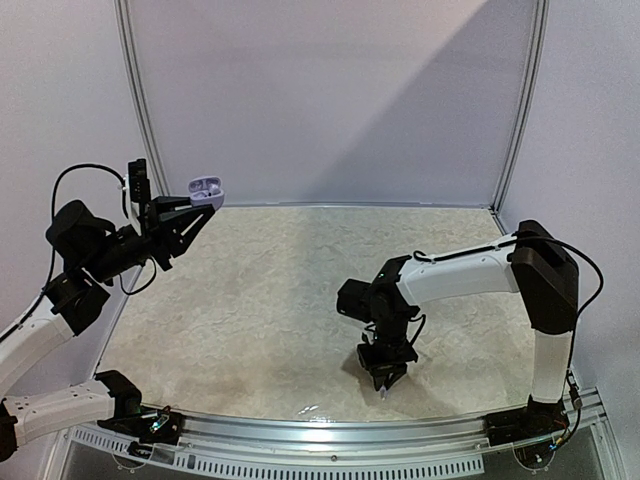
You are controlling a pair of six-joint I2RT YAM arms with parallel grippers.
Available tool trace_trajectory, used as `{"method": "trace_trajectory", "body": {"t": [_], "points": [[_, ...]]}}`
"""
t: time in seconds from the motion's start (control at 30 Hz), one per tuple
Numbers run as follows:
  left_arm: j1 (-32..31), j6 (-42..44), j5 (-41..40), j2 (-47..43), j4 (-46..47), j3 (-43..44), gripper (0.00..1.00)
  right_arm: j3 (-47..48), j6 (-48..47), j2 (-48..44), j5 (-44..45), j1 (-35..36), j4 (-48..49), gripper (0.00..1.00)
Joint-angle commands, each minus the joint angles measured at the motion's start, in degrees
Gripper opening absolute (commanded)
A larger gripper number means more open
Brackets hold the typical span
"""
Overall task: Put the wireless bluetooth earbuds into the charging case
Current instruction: Pick up the left earbud from the corner of the board.
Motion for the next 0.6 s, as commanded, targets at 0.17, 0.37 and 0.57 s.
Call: {"method": "trace_trajectory", "body": {"t": [0.17, 0.37, 0.57], "points": [[-0.62, 0.69, -1.49, -0.16, 0.51, -1.42, 0.0, 7.83, -2.01, -0.44, 6.33, 0.59, -4.63, 0.07], [-1.65, 2.76, -3.49, 1.78, 1.51, -0.98, 0.0, 36.65, -6.75, -5.27, 26.11, 2.26, -14.79, 0.01], [-8.68, 13.72, -11.33, 5.87, 1.84, 1.12, 0.0, 52.25, -10.9, -9.45, 35.57, 5.69, -7.23, 0.0]]}}
